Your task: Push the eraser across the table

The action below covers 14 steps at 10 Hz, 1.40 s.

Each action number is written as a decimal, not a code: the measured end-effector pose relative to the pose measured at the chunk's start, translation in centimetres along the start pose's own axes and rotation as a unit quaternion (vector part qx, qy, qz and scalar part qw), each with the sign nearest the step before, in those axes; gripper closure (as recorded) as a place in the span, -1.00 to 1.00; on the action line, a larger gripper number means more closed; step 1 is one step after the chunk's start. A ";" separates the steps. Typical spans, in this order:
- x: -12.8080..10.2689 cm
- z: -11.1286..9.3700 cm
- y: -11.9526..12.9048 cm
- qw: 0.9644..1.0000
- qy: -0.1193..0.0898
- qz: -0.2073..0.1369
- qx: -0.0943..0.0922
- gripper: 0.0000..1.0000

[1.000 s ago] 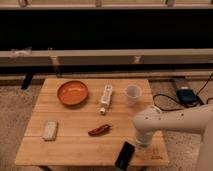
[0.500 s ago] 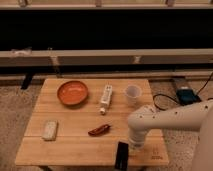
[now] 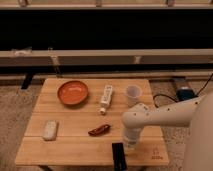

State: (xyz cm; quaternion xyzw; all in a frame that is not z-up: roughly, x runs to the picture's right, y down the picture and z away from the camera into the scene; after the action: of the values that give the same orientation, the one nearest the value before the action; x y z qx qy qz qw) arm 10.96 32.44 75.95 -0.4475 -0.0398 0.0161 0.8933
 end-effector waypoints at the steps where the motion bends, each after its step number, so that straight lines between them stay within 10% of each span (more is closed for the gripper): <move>1: 0.0 0.0 0.0 1.000 -0.001 0.001 0.000 1.00; 9: -6.5 -2.7 -4.8 0.997 -0.017 -0.073 0.028 1.00; 14: -4.6 -5.2 -2.7 0.997 0.000 -0.065 0.050 1.00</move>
State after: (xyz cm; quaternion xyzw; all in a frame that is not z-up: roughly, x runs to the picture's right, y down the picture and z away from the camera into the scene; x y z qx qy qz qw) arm 6.80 26.42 74.73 -0.3990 -0.0675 -0.0399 0.9136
